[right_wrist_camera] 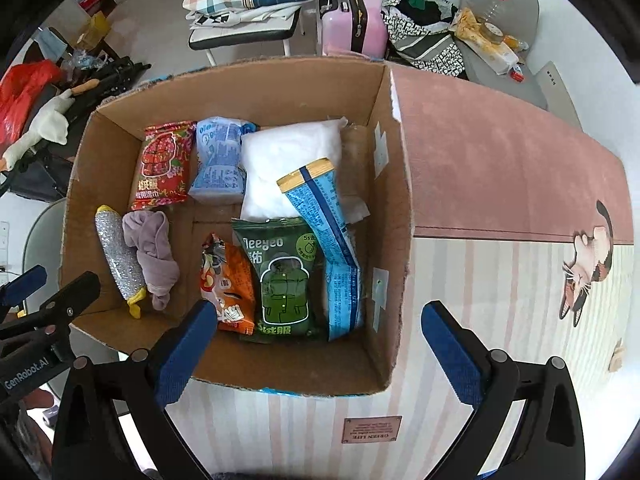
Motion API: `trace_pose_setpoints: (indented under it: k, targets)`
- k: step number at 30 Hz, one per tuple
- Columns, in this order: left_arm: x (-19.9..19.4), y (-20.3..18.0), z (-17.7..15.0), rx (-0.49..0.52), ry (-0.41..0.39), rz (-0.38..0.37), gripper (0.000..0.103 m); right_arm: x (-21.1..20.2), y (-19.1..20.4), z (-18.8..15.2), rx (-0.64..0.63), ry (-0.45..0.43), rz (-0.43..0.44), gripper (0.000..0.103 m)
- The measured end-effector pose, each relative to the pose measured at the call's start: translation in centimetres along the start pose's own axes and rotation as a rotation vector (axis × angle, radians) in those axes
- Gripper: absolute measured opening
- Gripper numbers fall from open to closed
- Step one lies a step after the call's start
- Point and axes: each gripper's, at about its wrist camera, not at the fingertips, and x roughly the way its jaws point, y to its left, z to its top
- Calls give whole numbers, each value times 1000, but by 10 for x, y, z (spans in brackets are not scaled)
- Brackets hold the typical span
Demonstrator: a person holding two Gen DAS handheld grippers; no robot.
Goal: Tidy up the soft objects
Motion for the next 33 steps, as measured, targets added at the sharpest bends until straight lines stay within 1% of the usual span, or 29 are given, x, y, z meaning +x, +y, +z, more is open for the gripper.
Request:
trace_pose_setpoints:
  k: [4, 7, 13, 15, 18, 22, 25, 30, 33]
  targets:
    - [-27, -4, -4, -2, -49, -11, 95, -28, -7, -6, 11, -52, 22, 103]
    - [-58, -10, -11, 5, -100, -3, 95, -59, -12, -17, 9, -108, 28, 103]
    - [-128, -22, -35, 17, -204, -18, 95, -133, -20, -50, 2, -224, 52, 103]
    - [-153, -26, -45, 20, -249, -6, 95, -158, -23, -63, -1, -264, 55, 103]
    - [-180, -28, -57, 16, -283, -17, 95, -196, -26, -81, -2, -331, 49, 103]
    - [-206, -28, -71, 9, -312, -32, 95, -239, -29, -105, -11, -404, 31, 103]
    - [-227, -27, -84, 11, -356, -29, 95, -262, -30, -120, -17, -434, 31, 103]
    - [-253, -23, -100, -1, -401, -41, 95, -292, -29, -141, -35, -468, 45, 103]
    - [-264, -23, -107, -3, -430, -22, 95, -306, -29, -150, -46, -496, 41, 103]
